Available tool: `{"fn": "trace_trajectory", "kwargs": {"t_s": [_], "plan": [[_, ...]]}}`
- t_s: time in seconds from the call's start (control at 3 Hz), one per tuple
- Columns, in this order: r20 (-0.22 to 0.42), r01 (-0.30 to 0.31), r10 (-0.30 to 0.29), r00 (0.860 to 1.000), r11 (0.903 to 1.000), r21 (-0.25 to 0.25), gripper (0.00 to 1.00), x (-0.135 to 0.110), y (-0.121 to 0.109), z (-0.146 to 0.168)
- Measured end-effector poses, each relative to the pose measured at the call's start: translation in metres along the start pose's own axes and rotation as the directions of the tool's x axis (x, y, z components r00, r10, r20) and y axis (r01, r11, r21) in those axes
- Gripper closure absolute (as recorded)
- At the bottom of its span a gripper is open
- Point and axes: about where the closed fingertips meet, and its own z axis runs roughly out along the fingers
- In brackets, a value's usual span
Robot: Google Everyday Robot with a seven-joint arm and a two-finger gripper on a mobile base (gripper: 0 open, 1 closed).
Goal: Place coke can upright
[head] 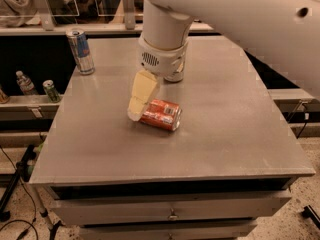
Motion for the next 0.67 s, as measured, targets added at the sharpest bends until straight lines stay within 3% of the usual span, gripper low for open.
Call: {"fn": "trace_trajectory", "kwargs": {"t_s": [0.67], "plan": [[-0.059, -0.096, 0.099, 0.993, 0.9942, 0.048, 0.00, 0.0083, -0.0049, 0.0201]]}}
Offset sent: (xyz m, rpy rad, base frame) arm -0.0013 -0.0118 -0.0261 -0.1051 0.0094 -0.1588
